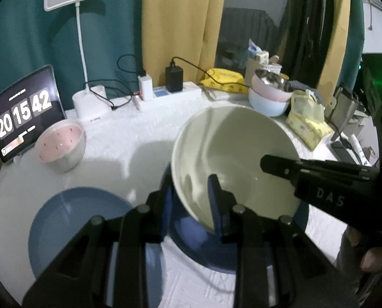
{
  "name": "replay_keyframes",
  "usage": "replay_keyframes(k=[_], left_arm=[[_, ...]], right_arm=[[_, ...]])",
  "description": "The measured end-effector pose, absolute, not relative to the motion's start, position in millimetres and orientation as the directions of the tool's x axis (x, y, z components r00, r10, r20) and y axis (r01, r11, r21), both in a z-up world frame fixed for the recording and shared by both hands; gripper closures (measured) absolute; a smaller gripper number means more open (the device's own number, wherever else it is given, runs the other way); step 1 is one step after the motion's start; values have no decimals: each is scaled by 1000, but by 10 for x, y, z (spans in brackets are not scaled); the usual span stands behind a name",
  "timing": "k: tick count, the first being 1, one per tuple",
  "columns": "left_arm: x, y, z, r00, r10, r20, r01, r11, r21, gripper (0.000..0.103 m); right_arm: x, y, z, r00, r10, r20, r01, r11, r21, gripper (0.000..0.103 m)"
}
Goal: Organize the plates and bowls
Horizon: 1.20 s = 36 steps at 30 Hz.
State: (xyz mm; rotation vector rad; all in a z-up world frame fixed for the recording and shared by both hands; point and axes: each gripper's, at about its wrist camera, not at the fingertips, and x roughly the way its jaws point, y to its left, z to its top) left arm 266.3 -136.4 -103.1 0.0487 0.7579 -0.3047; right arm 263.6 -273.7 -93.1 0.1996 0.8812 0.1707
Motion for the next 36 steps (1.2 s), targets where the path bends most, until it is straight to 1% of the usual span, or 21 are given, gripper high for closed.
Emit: replay_keyframes(k=[6,14,25,26,28,30,34,36], left_arm=[[2637,-1443,-1143,667,-239,-705,294,955,-46,76],[2652,-1511,-1321,621,-227,-750,306,952,-35,76],[2643,-1466,-1273,636,-226,-738,302,953,-31,74],[2646,-1444,-1259,634,-240,-735,305,951,-48,74],[2647,-1422,-1239,640,-236,-731,300,953,-46,73],[2642,-1403,-1229,643,-239,-727,299,953,-49,73],[2636,-1351,-1200,650,-240,-721,291,955,-56,73],[2636,-1312,-1165,657,-243,-713,285,956,-63,73]], right_arm=[[2598,-2800,-1061,605,226,-763,-47,967,249,88],[2579,-2830,-1122,596,186,-781,-41,978,202,88],[2614,-2778,-1159,587,147,-796,-41,988,152,86],[2614,-2772,-1158,588,148,-796,-42,987,152,85],[2619,-2767,-1147,597,155,-787,-52,987,155,78],[2637,-2752,-1135,604,152,-782,-61,988,144,77],[2643,-2734,-1076,620,136,-772,-60,990,127,69],[2637,-2747,-1028,633,129,-764,-52,991,125,68]])
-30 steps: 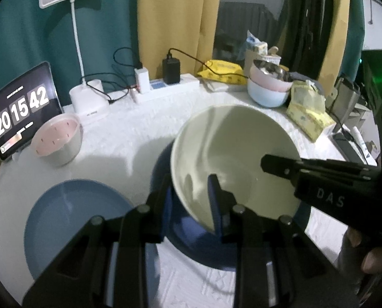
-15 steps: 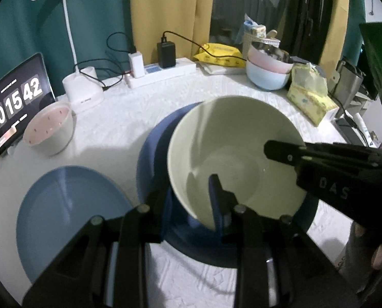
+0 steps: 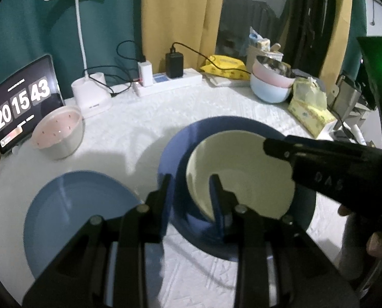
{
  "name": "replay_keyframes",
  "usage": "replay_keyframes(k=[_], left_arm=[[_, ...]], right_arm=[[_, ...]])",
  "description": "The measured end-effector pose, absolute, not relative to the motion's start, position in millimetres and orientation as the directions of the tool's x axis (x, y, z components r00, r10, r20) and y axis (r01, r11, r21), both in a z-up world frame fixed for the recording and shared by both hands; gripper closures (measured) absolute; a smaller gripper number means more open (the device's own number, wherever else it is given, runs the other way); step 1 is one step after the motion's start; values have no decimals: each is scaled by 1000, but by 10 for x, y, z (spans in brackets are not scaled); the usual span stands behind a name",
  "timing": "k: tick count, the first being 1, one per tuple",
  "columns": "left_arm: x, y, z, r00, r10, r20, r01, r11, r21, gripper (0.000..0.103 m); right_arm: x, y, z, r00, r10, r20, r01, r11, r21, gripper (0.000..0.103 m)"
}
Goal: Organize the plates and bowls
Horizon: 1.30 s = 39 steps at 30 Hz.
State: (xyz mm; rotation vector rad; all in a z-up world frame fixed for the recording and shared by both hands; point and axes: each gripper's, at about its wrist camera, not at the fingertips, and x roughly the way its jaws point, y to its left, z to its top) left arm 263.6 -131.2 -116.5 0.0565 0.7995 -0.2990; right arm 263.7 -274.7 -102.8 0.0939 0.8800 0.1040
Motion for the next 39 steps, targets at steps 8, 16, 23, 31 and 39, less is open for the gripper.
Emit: replay_keyframes(k=[8,16,23,31,39], left_arm=[[2652,-1142,-1010,691,-247,-680,262,962,-83,72],[2672,-909,-892,720,-243,-650,237,967,-99,70],[2701,-656,-840,742,-224,-631,205,973,-105,67],[2736,-384,-794,762,-207,-613,172,978,-116,59],[2802,-99,-796,772,-181,-609,133,983,-124,59]], right_arm=[[2645,-2687,-858,657,126,-743,-62,992,113,68],[2689,-2430,-745,660,151,-736,-105,989,109,68],[2744,-2166,-691,658,167,-734,-141,985,98,68],[2836,-1898,-699,646,179,-742,-173,981,87,68],[2941,-1650,-711,639,192,-745,-209,975,72,68]])
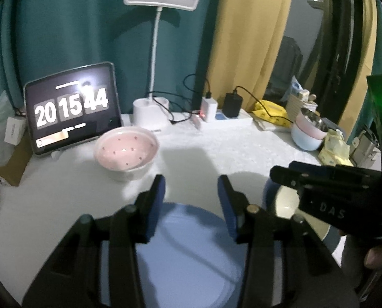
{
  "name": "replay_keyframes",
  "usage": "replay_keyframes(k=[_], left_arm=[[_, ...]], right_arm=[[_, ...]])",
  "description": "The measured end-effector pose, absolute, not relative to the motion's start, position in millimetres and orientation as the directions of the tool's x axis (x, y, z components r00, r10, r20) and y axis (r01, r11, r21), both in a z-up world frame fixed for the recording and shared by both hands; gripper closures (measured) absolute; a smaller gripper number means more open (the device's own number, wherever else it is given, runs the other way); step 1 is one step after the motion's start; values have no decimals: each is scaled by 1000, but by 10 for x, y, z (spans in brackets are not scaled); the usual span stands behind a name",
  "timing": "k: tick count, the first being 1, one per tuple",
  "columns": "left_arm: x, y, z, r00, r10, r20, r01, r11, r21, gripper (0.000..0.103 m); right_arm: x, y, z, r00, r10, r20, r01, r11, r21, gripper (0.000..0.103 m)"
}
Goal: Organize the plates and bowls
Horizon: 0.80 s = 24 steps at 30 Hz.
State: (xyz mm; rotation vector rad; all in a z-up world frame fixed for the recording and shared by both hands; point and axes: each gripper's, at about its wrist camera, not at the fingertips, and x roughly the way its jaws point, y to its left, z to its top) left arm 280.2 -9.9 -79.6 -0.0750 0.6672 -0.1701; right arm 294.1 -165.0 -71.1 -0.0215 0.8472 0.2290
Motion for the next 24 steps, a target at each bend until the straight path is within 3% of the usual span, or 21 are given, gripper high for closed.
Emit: replay_keyframes(k=[24], left_arm=[[3122,630,-933,776,-99,-623,30,992,-121,59]], right_arm=[[3319,-974,-863,593,216,-776,-268,961,63,68]])
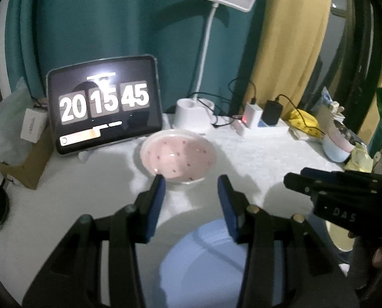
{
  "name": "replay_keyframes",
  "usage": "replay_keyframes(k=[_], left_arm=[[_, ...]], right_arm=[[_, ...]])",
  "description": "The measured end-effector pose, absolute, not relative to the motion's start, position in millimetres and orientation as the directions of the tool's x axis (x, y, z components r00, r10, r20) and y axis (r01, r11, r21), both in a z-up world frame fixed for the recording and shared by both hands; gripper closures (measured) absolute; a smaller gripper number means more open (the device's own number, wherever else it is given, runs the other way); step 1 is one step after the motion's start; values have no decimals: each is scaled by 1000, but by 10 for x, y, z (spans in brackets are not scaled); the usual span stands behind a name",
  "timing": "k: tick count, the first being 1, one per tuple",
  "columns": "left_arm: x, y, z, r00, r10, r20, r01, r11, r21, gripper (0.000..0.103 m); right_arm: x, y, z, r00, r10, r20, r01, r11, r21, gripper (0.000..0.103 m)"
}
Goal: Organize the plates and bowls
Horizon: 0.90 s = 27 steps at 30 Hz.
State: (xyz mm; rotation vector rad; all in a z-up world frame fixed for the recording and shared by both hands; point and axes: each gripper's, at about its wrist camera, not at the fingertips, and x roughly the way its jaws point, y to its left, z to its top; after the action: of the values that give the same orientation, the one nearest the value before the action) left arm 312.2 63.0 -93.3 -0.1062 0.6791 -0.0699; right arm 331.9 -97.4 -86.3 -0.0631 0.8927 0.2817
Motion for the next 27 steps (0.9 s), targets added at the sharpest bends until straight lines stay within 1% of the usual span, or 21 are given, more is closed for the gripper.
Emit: replay_keyframes(k=[9,20,27], left_arm=[[3343,871,-994,780,-90,-619,19,993,-121,59],[3651,1066,-1225,756,-101,-647,-4,987,-159,59],[3799,1142,-1387,730,-110,-674,-7,986,-168,59]], right_arm=[[3532,-742,-947,569,239,-787,-288,954,82,68],[3794,-296,-1088,536,264,-802,-321,942,95,68],[3982,-132,-1282,514,262,-817,-290,949,122,68]])
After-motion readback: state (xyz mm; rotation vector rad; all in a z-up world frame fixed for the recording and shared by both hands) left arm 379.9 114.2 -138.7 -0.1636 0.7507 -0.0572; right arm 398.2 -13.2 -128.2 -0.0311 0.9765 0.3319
